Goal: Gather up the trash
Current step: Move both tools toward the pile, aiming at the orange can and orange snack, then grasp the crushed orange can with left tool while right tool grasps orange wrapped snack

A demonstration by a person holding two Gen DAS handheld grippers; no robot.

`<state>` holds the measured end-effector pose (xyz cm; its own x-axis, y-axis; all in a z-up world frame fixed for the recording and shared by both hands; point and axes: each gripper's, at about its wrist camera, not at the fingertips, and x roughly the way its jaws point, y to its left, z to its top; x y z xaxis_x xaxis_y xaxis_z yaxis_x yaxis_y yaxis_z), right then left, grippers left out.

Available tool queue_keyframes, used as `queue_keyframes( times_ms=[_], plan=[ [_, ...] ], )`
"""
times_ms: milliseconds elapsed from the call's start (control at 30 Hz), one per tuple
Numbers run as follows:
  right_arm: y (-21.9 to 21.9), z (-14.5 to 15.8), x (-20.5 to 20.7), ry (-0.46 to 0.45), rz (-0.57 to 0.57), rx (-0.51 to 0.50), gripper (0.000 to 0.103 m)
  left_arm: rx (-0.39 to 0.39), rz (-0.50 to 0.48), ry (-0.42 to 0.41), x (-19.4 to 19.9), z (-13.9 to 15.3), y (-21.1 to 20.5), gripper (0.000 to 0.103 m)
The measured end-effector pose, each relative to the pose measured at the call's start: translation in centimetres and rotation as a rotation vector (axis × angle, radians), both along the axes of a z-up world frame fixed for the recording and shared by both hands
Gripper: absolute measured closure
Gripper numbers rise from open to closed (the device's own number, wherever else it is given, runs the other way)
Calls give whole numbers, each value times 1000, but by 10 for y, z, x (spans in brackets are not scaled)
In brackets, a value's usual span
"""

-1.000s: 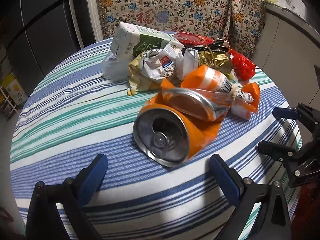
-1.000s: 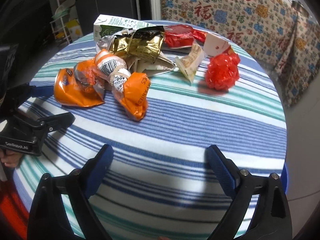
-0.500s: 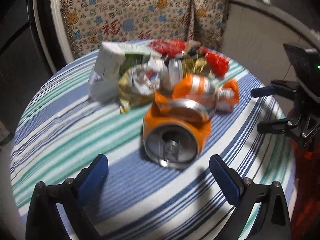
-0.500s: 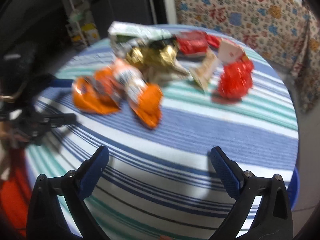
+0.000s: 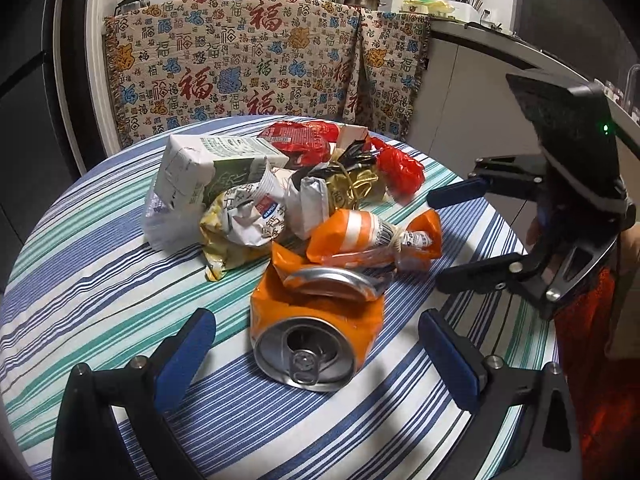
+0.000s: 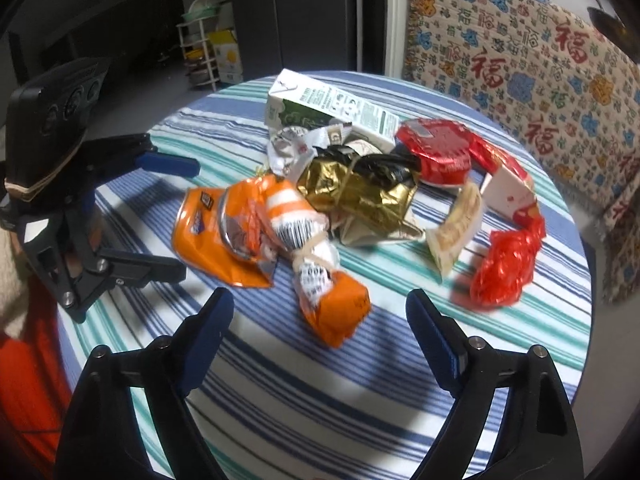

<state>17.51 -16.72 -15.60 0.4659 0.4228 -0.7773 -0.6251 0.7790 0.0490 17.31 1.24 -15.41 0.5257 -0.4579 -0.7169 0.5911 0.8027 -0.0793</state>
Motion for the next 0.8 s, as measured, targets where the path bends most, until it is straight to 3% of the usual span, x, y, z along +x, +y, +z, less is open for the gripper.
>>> queue_keyframes(
  times_ms=[167, 233, 267, 333, 500, 567, 633, 800],
  plan=[
    [7, -10, 6, -2, 8, -17, 29, 8, 8, 5, 8, -7, -2, 0],
    [7, -12, 9, 12, 17, -11, 55, 9, -4, 11, 8, -9, -4, 1],
    [8, -13, 10, 21, 18, -14, 75, 12, -10, 14, 8, -10, -5, 12],
    [5, -13, 8, 38, 0, 0, 76, 16, -19, 30, 8, -13, -6, 29],
    [-8, -3, -2, 58, -53, 33, 78, -1, 21, 26, 5, -11, 3, 34],
    [-15, 3, -9, 60, -73, 61, 78, -42, 52, 32, 4, -6, 11, 51],
    [-24, 13, -16, 64, -97, 111, 78, -74, 82, 39, 2, -1, 19, 60],
    [-35, 22, -28, 76, -141, 145, 78, -86, 132, 55, -10, 2, 23, 65]
  ],
)
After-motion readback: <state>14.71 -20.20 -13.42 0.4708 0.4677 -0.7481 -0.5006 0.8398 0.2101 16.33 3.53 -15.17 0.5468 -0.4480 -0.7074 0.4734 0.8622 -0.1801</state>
